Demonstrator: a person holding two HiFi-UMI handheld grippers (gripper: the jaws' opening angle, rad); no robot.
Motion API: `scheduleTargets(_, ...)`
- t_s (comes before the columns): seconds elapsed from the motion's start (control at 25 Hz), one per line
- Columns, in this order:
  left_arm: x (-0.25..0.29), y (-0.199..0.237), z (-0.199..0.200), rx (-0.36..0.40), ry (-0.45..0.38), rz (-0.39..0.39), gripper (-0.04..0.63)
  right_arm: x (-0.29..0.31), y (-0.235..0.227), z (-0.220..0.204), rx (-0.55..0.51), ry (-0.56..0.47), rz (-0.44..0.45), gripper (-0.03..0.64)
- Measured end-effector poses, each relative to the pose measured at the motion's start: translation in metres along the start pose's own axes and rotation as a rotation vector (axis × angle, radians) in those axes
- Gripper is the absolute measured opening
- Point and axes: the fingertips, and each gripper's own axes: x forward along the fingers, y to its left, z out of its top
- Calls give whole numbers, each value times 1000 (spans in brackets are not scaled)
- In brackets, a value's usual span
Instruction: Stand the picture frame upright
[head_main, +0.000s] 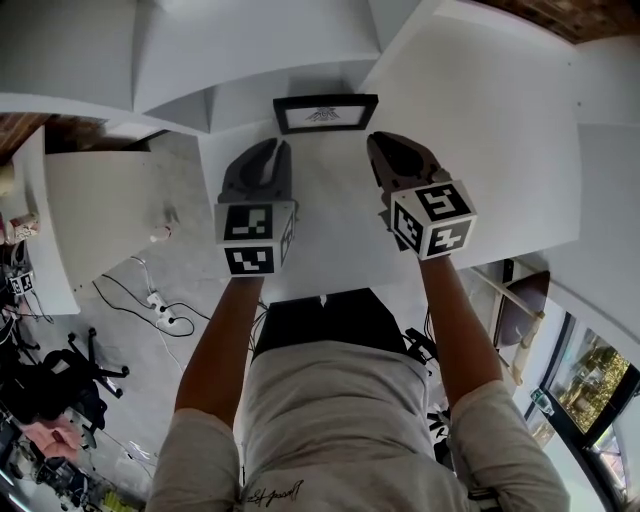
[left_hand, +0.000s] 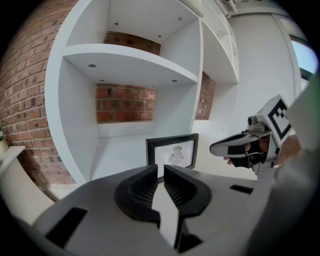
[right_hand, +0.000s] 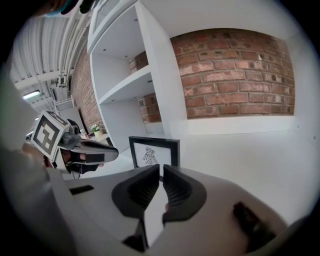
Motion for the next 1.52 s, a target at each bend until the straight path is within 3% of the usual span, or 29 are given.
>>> scheduleTargets(0.52,-48,-26,10,-19,-10,-41,17,-45,31,8,-17,-1,63,31)
scheduleTargets(0.96,-99,-52,28,28,-37,-77,18,-90,57,21,-39,-19,88,30)
scheduleTargets(1.28,-126,-67,32,11,-50,-85,17,-125,68,30,-33,-47,79,29)
scheduleTargets(1.52,-149,-77,47,56,-89,-79,17,-149,70,40,-43,-81,64,29)
